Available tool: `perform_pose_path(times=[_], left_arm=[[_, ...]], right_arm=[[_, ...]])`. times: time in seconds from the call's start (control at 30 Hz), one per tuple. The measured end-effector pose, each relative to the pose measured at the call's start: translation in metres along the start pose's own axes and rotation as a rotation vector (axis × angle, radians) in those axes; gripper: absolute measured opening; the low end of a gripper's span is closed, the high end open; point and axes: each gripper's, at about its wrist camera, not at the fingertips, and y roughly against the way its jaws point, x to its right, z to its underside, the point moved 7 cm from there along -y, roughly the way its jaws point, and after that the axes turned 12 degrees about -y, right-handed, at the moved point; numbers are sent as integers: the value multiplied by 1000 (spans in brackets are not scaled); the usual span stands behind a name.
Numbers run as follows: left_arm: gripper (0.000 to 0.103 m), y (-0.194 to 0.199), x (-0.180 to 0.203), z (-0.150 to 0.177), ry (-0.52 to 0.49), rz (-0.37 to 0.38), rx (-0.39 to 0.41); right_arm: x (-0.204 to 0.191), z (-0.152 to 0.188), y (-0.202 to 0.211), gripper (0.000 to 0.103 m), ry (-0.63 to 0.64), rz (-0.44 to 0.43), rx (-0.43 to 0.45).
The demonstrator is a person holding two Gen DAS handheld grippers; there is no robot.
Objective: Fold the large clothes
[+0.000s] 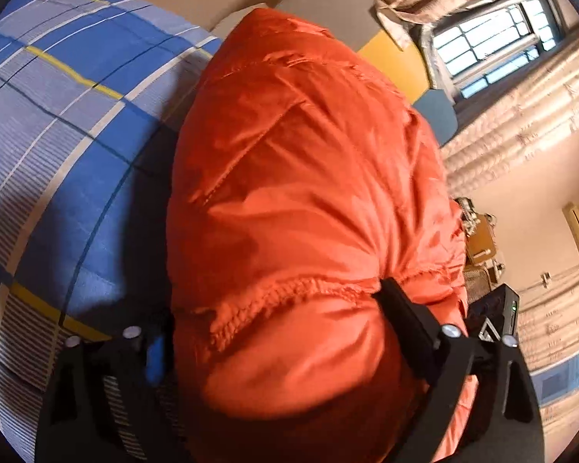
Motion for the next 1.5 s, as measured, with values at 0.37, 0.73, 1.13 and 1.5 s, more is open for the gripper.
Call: perform_pose_path(times=[0.37,0.73,1.13,1.5], left_arm=[[75,25,-2,-4,-60,80,29],[73,69,-9,-20,-123,35,82],[73,167,-50,-59,-179,-4,194],[73,211,-112,-69,-203,-2,167]], right_arm=[[-2,37,36,72,24,-59,82],[-44,48,20,68,36,-135,98],[-143,84,6,68,113,-232,122],[-179,107,-35,68,114,-227,157]])
